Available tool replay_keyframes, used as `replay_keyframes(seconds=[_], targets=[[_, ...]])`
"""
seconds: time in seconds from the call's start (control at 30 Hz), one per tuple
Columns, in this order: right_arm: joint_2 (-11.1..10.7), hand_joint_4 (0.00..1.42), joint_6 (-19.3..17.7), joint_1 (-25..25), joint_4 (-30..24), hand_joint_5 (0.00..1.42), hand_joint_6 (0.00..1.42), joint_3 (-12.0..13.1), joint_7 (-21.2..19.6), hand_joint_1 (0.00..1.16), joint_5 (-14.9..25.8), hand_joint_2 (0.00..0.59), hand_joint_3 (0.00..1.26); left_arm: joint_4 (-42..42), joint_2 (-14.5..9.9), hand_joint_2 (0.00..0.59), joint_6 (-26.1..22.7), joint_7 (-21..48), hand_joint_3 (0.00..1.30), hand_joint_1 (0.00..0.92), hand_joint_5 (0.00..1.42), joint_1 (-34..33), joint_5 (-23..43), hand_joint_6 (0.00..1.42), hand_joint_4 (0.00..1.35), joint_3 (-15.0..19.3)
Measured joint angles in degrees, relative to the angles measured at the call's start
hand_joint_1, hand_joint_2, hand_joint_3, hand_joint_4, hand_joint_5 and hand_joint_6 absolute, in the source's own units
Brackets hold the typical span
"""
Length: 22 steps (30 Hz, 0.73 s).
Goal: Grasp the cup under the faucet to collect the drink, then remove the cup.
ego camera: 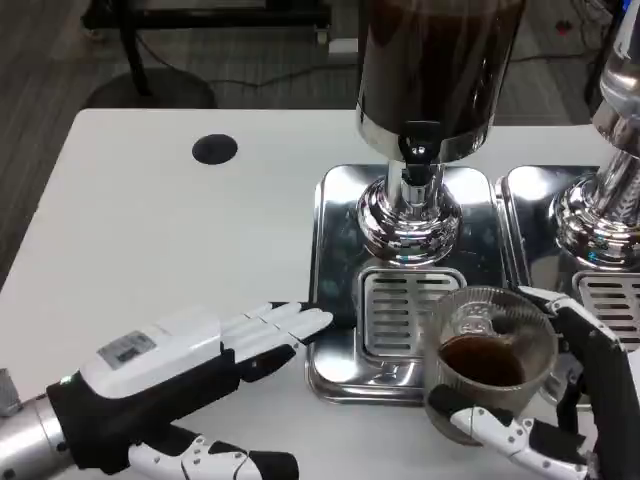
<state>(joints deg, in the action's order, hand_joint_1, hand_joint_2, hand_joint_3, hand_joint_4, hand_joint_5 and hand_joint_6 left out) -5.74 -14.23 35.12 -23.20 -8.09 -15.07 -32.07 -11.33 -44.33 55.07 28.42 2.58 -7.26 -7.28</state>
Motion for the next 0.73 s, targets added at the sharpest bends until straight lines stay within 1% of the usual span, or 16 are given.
replay_keyframes(seconds=[0.47,0.73], targets=[[0.3,0.76,0.0,-0.3,-0.1,1.00,1.34,0.7,0.1,0.82,0.0,0.163,0.70,-0.1,0.0,0.131,-0.1,0.0,0.00,0.000,0.00,-0.2,0.0,0.01,0.00,0.2],[0.4,0.76,0.0,-0.8,-0.1,1.00,1.34,0.9,0.1,0.81,0.0,0.167,0.70,0.0,0.0,0.126,-0.3,0.0,0.00,0.000,0.00,-0.1,-0.5,0.01,0.00,2.2]])
